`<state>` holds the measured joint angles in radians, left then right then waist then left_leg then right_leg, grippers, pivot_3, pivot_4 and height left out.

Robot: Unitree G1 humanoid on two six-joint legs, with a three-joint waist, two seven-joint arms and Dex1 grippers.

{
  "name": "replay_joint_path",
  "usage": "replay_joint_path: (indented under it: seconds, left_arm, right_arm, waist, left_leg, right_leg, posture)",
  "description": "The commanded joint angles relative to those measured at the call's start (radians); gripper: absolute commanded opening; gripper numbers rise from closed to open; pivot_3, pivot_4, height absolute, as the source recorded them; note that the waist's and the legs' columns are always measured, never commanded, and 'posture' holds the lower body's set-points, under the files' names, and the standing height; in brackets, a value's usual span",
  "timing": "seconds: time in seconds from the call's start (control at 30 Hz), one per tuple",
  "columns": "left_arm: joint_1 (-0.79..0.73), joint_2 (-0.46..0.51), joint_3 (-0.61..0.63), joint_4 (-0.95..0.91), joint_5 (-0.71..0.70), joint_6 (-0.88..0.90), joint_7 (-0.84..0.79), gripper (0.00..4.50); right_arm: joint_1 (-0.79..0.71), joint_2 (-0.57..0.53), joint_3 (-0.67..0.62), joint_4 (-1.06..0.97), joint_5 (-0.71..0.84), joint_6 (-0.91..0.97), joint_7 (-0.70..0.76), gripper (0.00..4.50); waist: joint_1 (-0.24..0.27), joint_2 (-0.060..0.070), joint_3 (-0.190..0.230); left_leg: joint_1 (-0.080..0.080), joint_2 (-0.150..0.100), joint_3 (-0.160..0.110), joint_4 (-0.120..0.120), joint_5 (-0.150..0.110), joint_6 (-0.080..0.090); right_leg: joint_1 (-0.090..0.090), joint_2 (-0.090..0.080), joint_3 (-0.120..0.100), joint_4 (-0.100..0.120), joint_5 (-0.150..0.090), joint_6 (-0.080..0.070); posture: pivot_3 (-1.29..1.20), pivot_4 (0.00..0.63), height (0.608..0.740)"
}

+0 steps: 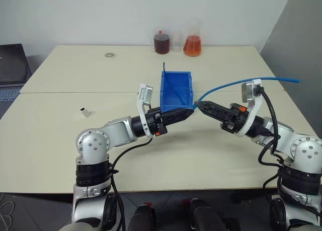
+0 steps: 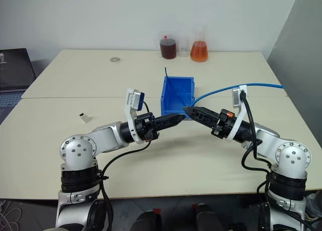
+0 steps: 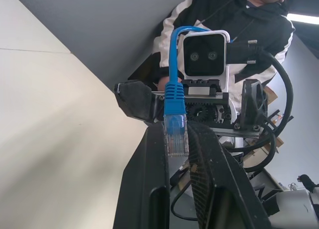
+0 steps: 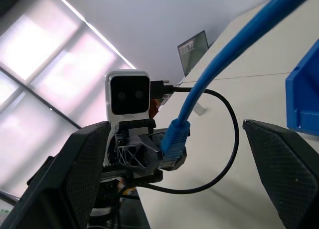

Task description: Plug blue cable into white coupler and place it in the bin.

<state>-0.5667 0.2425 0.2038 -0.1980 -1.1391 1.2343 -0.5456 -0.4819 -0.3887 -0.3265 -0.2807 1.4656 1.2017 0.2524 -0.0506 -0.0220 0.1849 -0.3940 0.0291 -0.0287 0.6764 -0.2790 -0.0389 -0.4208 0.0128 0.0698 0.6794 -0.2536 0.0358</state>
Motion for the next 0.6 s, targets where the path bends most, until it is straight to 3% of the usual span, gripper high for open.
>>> replay_joint_path:
  seconds: [0.03, 0.17, 0.27, 0.6]
  left_arm:
    - [-0.001, 0.012, -0.001, -0.017, -0.027, -0.020, 0.000, 0.24]
    - [-0.002, 0.013, -0.004, -0.021, -0.034, -0.022, 0.004, 0.24]
    - [-0.001, 0.011, -0.004, -0.025, -0.040, -0.021, 0.009, 0.24]
    - [0.001, 0.014, -0.008, -0.032, -0.060, -0.019, 0.025, 0.24]
  right_arm:
    - [-0.002, -0.013, 0.024, -0.027, 0.054, -0.036, -0.005, 4.50]
    - [0.000, -0.022, 0.046, -0.022, 0.068, -0.049, -0.005, 4.50]
    - [0.002, -0.038, 0.062, -0.023, 0.052, -0.055, 0.010, 4.03]
    - [0.017, -0.058, 0.089, -0.023, 0.067, -0.085, 0.013, 1.73]
  waist:
    - [0.000, 0.000, 0.000]
    - [0.000, 0.000, 0.000]
    - [0.000, 0.000, 0.000]
    - [0.000, 0.000, 0.000]
  left_leg:
    - [0.000, 0.000, 0.000, 0.000, 0.000, 0.000]
    - [0.000, 0.000, 0.000, 0.000, 0.000, 0.000]
    - [0.000, 0.000, 0.000, 0.000, 0.000, 0.000]
    - [-0.001, 0.000, 0.000, 0.000, 0.000, 0.000]
  right_leg:
    - [0.000, 0.000, 0.000, 0.000, 0.000, 0.000]
    - [0.000, 0.000, 0.000, 0.000, 0.000, 0.000]
    - [0.000, 0.000, 0.000, -0.001, 0.000, 0.000]
    - [0.000, 0.000, 0.000, -0.001, 0.000, 0.000]
  posture:
    - [0.00, 0.150, 0.740]
    - [0.00, 0.150, 0.740]
    - [0.00, 0.150, 0.740]
    - [0.00, 0.150, 0.740]
